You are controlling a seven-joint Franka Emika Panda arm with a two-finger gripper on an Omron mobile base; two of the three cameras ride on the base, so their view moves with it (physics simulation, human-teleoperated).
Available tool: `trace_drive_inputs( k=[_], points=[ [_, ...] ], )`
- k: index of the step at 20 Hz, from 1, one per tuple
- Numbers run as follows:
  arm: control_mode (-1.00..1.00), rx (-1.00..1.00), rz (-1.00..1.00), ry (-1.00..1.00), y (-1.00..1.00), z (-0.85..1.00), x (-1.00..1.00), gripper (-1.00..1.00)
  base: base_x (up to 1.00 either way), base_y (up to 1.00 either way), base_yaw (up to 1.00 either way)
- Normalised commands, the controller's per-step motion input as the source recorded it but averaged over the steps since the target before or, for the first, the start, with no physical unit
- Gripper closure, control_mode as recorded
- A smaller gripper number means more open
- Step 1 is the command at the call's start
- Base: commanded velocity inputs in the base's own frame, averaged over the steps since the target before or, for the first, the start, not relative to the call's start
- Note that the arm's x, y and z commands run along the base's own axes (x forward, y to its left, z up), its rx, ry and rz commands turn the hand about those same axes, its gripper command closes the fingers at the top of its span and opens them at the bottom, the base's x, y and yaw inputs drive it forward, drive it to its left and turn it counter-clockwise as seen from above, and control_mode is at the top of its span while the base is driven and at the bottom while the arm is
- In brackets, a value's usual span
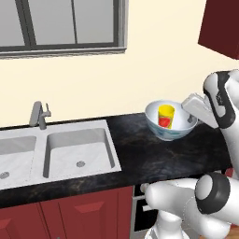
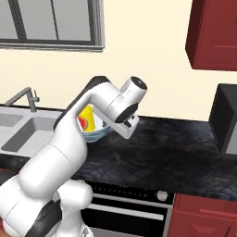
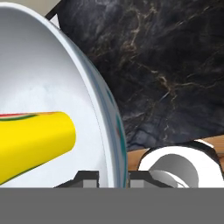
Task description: Place the cup inside the bowl on the dining table and move the bowl to any counter.
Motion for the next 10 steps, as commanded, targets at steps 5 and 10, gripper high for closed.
trace_drive_inputs(
  k=[5,10],
  points=[
    [-1.0,-0.03,0.0,0.0,-0.2,-0.12,0.23,1.0,0.0,0.0,0.0],
    [-1.0,-0.03,0.0,0.0,-0.13,-0.17,0.22,1.0,0.0,0.0,0.0]
  ],
)
